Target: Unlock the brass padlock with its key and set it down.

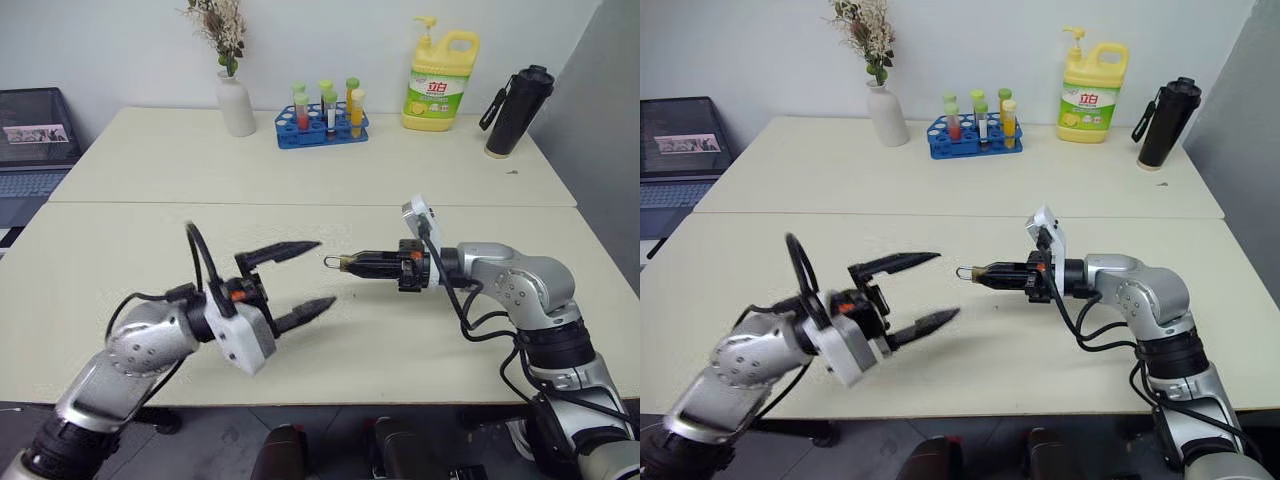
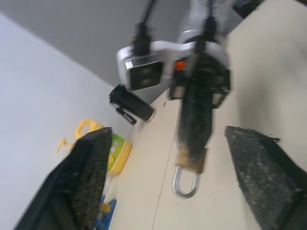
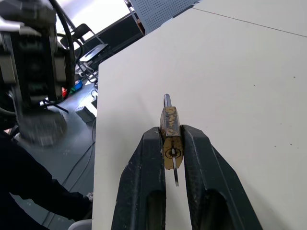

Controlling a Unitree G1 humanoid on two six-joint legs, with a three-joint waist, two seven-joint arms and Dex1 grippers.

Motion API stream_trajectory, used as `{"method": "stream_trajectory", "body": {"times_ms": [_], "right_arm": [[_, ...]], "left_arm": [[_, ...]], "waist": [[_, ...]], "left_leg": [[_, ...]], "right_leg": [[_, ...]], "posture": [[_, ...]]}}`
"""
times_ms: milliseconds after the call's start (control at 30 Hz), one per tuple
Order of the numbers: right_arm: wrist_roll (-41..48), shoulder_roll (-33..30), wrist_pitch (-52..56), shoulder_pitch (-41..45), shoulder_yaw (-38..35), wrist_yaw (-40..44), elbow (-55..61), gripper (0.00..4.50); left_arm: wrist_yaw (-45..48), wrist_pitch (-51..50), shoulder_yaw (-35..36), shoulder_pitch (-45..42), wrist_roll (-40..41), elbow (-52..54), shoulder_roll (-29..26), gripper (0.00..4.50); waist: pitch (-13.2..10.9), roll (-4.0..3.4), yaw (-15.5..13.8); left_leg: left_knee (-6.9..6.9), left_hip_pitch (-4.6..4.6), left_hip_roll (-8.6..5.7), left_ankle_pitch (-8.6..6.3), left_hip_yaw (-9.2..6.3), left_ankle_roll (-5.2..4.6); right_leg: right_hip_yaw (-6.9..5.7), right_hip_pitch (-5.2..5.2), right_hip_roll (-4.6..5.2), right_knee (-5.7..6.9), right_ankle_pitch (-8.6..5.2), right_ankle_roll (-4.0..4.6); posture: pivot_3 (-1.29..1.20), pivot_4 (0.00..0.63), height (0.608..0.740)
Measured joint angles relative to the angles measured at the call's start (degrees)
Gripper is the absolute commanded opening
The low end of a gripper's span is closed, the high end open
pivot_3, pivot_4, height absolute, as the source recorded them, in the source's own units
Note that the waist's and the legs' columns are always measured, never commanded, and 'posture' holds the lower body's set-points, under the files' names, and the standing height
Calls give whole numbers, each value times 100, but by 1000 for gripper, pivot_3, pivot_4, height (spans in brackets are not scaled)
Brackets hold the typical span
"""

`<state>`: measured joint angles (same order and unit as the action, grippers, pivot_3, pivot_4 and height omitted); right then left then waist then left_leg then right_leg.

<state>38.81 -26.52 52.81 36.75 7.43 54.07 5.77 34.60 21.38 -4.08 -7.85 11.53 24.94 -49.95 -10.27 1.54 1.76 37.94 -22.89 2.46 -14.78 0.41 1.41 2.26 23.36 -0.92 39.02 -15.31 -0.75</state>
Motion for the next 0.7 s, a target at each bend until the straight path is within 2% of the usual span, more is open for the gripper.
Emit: {"method": "stream_trajectory", "body": {"times_ms": [200,300,533,700], "right_arm": [[-233,-67,-382,-1,242,324,11,187],[-337,-94,-598,-2,301,450,68,187],[-346,-73,-753,-3,287,564,282,187],[-288,-88,-735,-20,269,563,429,187]], "left_arm": [[375,-2633,314,-849,2023,-27,-37,1036],[809,-3356,308,-1041,2469,-308,-18,62],[1906,-4025,9,-1173,2539,-964,227,0],[2249,-4066,-61,-1493,2340,-1345,565,0]], "waist": [[0,0,5],[0,0,4],[-1,-1,2],[-1,0,-8]], "left_leg": [[3,0,-1,0,6,0],[2,-2,-2,0,8,0],[1,-3,0,0,8,1],[3,-5,-1,0,7,1]], "right_leg": [[1,-1,-13,-5,-2,-3],[1,3,-25,-5,-1,-2],[6,7,-29,-4,0,2],[10,6,-28,-3,0,3]], "posture": [[0,150,740],[0,150,740],[0,150,740],[0,150,740]]}}
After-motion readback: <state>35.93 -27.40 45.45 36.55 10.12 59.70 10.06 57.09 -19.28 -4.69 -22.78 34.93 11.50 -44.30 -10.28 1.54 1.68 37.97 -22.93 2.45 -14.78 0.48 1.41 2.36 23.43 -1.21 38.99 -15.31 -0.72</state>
